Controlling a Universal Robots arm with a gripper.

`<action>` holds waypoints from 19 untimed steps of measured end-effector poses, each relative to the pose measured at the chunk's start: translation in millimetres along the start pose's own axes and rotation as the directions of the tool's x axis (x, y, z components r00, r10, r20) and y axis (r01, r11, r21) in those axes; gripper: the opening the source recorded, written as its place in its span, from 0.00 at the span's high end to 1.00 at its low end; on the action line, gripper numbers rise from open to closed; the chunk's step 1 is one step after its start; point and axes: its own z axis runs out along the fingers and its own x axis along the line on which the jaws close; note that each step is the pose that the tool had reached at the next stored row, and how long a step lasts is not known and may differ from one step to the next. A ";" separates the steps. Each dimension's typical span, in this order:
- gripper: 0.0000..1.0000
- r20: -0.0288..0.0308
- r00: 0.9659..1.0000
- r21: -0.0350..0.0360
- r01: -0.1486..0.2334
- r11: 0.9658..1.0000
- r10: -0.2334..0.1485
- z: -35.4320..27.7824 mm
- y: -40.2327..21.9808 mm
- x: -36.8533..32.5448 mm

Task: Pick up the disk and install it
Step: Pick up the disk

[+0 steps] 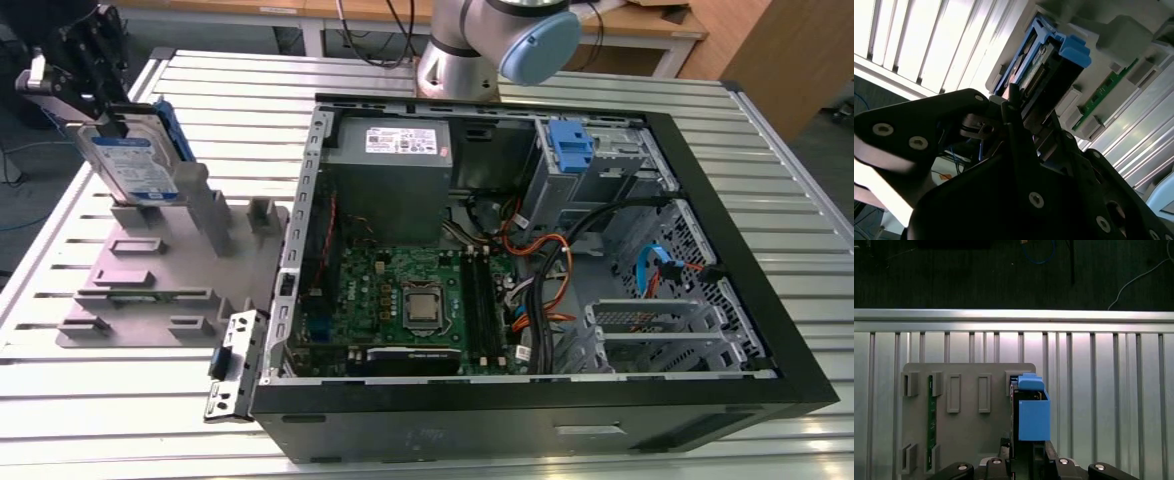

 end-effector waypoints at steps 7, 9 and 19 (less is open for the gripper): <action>0.65 0.000 1.000 0.000 0.000 1.000 0.000 -21.3 0.6 -1.0; 0.65 0.000 1.000 0.000 0.000 1.000 0.000 -28.2 0.8 -1.4; 0.65 -0.001 1.000 0.000 0.000 1.000 0.000 -42.4 1.2 -2.1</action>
